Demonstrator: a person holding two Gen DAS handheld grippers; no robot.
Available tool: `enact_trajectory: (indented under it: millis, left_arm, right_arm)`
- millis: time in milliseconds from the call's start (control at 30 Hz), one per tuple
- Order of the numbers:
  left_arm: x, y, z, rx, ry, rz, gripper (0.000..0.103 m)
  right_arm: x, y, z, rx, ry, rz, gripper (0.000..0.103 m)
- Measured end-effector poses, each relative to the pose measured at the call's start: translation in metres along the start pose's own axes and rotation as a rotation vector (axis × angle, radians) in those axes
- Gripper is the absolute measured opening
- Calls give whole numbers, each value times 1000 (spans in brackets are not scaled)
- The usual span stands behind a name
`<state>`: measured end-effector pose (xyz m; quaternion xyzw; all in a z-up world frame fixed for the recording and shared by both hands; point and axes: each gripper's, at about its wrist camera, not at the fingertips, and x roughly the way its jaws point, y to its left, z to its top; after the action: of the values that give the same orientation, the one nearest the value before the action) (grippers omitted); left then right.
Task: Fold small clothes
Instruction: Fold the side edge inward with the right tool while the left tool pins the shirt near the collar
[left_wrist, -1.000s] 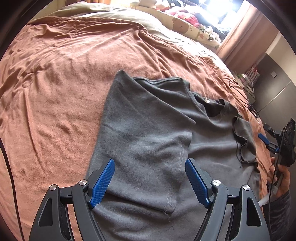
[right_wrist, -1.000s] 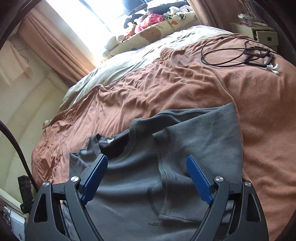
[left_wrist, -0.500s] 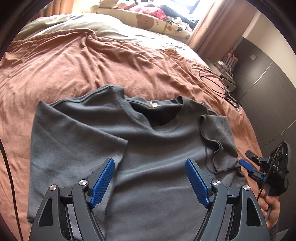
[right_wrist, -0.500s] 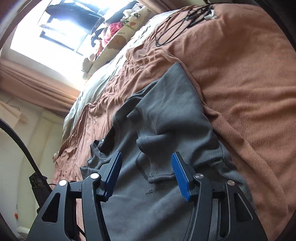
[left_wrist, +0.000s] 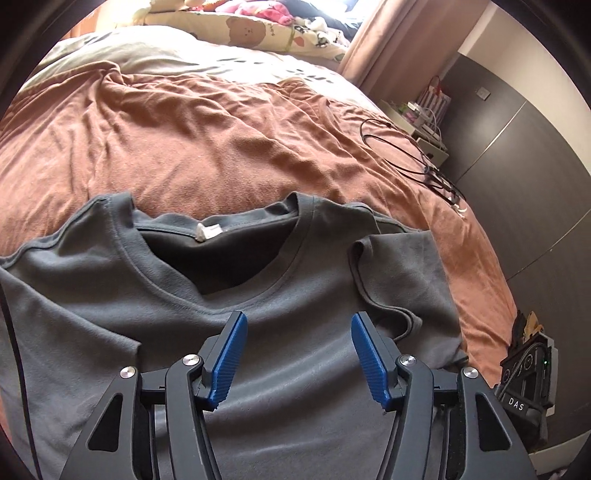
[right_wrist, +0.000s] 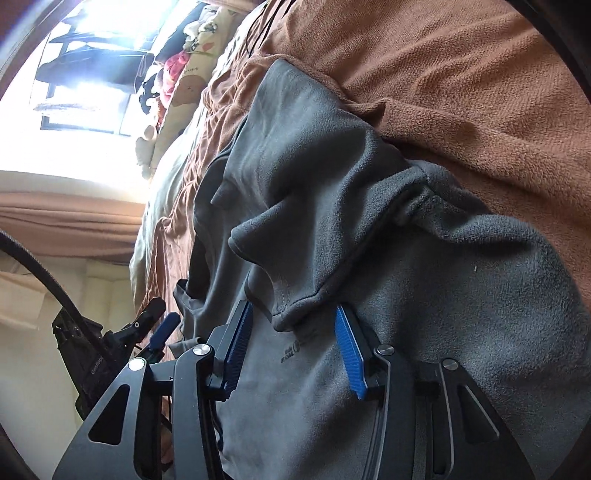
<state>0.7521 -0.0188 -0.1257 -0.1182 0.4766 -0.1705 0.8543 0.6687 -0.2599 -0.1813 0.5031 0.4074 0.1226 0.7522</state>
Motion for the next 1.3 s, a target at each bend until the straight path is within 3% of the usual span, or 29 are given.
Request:
enact_trajectory:
  millis: [67,133,167,200,367,633,733,767,833,867,1133,1300]
  left_arm:
    - [11,-9,3,19,9,-3,57]
    - [20,-18,6,34,11,-9,57]
    - [24,-22,9,41,11,-13,57]
    - [29,-27,11,49,12,-17,57]
    - [52,-54,22,105,14,-24,57]
    - [92,-77,34,178,7,87,57]
    - [101,-81,34,203,6,93,57]
    - [105,-82,34,213,4,106,53]
    - [111,-84,34,217,16,116,29]
    - [114,-83,34,212,27,121,7]
    - [71,-85,20,216,-48,100,3]
    - [71,-78,16,226,-21,146,3]
  right_arm:
    - [2,-1,3,11,-14,5,39]
    - [7,1,4,9,-21,-2,23]
    - [10,0,5,13,-18,-12,8]
    - [13,-3,4,26,-11,-15,3]
    - [3,-6,-7,16,-17,-4,1]
    - [-15,-20,-10,-5,-18,35,1]
    - [-21,-25,-11,-14,-23,51,1]
    - [-22,-26,-12,-16,-25,57,1]
    - [-21,-23,-12,-29,-29,58,0]
    - [-23,-24,-12,-42,-33,56,0]
    - [-33,-28,-10,-45,-46,60,0]
    - [-33,-30,-15,-40,-43,42,0]
